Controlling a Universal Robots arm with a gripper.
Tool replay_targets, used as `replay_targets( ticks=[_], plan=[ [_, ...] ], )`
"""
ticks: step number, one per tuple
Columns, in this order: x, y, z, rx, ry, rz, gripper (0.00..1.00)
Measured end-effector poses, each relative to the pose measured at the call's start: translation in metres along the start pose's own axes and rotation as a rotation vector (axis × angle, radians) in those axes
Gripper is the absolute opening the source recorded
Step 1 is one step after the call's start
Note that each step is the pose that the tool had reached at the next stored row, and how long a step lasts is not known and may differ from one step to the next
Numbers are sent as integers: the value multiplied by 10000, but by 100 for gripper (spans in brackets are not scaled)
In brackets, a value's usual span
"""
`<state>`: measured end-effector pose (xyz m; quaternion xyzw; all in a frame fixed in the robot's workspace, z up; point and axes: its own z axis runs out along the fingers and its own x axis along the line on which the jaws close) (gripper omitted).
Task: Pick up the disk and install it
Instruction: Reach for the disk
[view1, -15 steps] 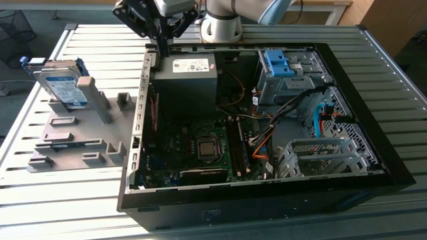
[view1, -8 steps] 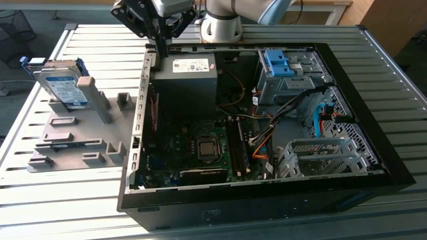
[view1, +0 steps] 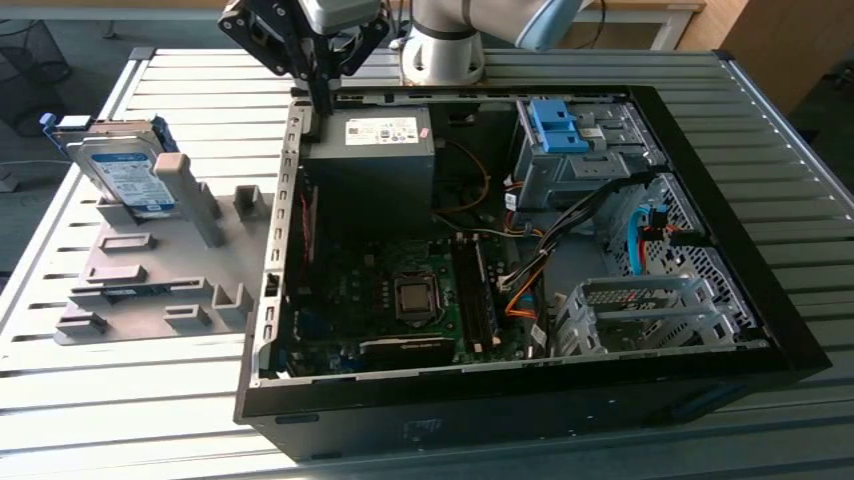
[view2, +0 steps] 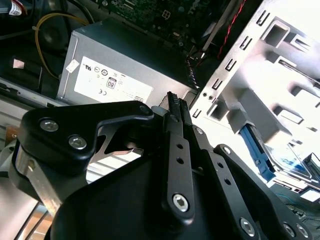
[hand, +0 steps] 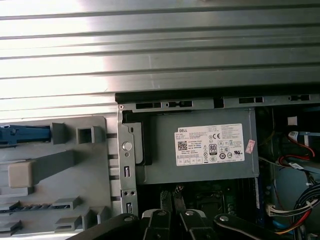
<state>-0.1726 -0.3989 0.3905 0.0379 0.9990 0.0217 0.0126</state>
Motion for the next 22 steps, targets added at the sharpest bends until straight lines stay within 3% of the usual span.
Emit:
replay_targets(
  ticks=[22],
  plan=[
    [80, -6, 4, 0, 0, 0, 16]
  ],
)
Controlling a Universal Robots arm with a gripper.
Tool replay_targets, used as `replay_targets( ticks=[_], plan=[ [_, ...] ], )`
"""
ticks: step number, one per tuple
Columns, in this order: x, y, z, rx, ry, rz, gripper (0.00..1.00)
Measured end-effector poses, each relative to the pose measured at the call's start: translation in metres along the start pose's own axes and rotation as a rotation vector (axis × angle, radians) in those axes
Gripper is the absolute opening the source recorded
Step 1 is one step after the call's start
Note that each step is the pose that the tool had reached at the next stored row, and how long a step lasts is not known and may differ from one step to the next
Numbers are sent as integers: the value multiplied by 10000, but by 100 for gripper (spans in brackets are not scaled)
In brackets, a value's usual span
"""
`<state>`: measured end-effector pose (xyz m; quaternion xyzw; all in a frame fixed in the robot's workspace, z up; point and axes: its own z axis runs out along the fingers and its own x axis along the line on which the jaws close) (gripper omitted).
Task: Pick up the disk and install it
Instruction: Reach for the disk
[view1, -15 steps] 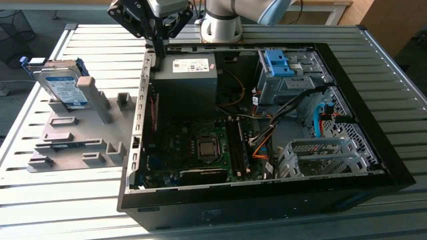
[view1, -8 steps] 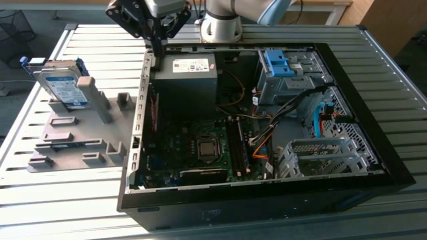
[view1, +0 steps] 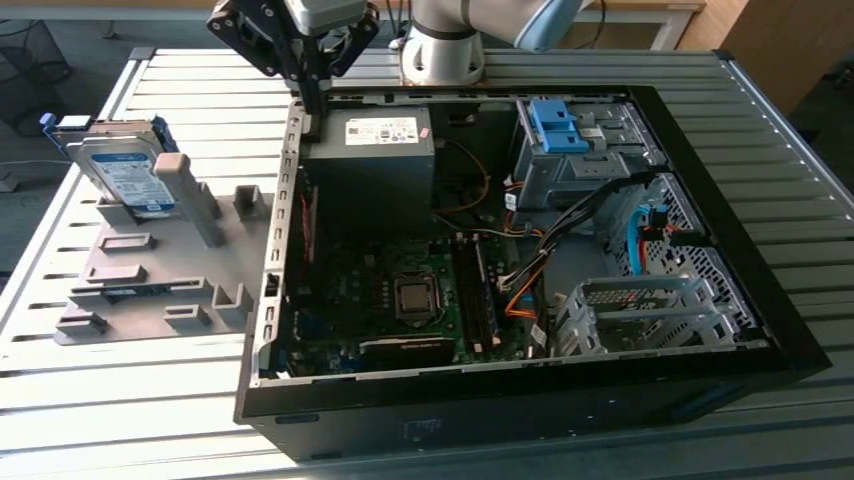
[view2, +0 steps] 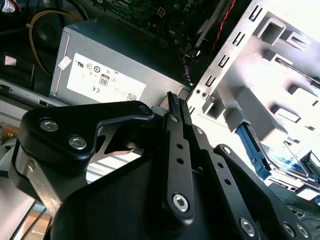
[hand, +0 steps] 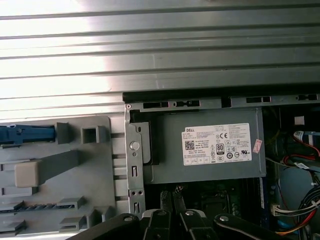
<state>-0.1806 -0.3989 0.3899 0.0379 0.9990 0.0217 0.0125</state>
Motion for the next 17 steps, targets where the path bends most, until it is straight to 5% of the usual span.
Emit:
replay_targets(
  ticks=[17],
  plan=[
    [64, -5, 3, -1, 0, 0, 16]
  ],
)
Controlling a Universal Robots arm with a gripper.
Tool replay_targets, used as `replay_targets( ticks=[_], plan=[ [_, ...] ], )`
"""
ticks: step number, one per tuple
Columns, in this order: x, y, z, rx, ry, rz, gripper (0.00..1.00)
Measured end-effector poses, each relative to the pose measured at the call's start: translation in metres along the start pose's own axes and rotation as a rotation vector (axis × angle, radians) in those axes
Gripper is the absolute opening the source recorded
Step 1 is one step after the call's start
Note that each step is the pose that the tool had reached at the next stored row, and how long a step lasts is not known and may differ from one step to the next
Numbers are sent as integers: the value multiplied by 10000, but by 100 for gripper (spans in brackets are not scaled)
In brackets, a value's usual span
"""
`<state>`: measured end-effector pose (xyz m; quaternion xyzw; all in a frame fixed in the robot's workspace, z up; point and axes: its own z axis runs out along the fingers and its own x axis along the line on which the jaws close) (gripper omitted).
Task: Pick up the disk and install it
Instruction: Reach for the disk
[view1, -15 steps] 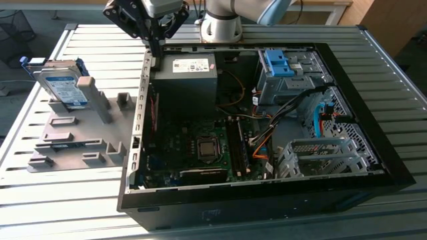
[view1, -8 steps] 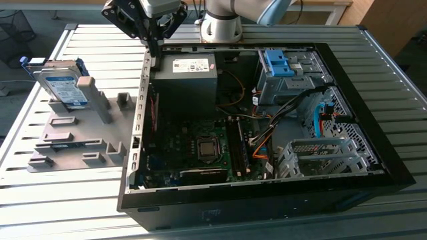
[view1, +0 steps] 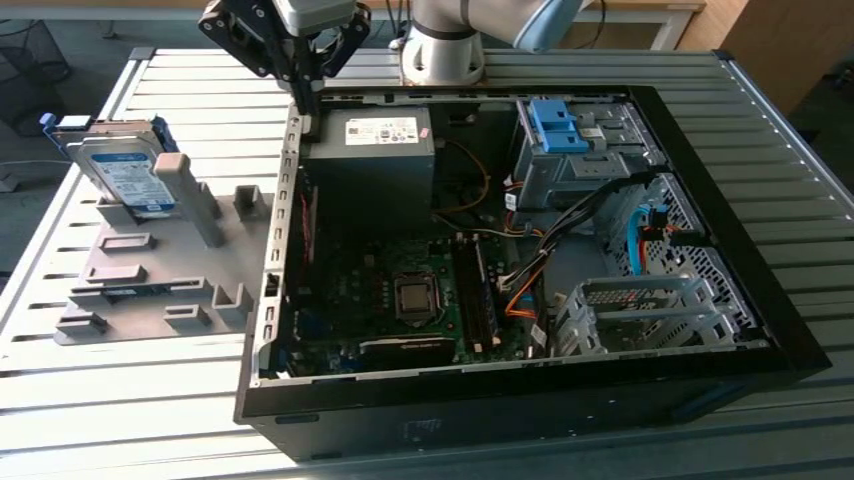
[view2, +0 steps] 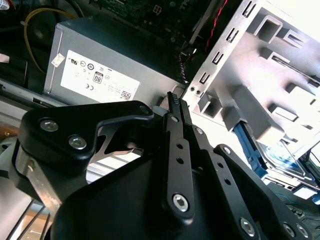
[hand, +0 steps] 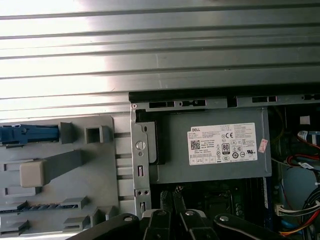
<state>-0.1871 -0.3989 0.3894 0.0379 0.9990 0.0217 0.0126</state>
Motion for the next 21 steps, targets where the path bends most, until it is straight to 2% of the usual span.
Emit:
replay_targets(
  ticks=[21],
  plan=[
    [103, -6, 8, 2, 22, 1, 16]
  ],
)
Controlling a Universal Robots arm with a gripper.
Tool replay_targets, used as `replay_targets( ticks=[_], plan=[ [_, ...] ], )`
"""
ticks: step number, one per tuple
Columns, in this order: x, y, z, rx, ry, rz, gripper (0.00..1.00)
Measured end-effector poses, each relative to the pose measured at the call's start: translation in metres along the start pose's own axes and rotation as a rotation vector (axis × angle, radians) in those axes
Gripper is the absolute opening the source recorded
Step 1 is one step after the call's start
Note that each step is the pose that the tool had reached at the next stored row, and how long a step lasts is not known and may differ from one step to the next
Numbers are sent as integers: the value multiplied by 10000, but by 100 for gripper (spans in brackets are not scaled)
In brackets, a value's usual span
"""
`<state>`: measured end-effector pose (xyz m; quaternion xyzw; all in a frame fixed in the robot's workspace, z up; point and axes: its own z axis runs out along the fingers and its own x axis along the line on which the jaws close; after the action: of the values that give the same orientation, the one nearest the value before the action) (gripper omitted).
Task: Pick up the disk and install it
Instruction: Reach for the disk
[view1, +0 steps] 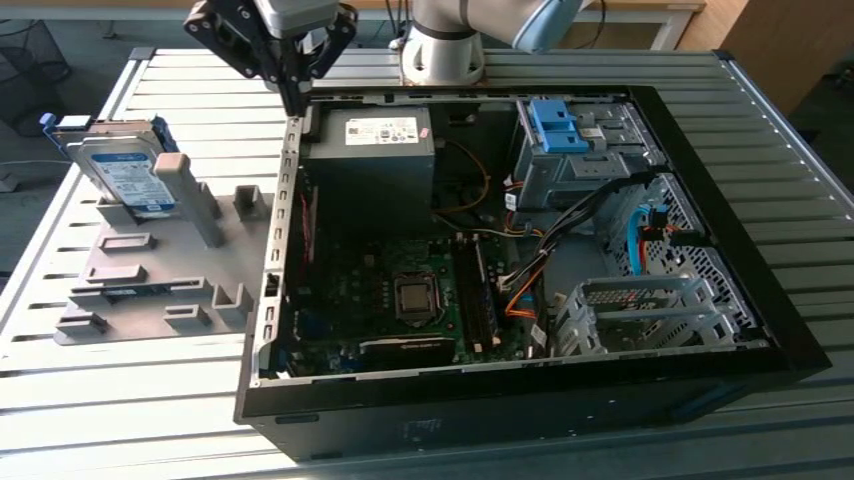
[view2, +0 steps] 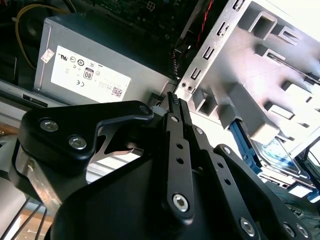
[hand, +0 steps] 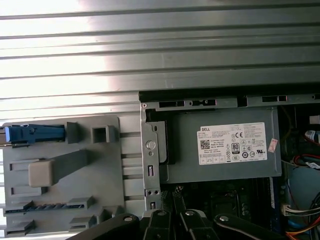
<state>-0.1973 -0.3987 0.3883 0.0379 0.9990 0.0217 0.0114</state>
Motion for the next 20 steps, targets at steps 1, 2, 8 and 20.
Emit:
replay_targets(
  ticks=[1, 2, 8, 20],
  plan=[
    [5, 0, 0, 0, 0, 0, 16],
    [9, -1, 1, 0, 0, -1, 16],
    [34, -2, 3, 0, 3, -1, 16],
    [76, -5, 7, 2, 9, 0, 16]
  ],
)
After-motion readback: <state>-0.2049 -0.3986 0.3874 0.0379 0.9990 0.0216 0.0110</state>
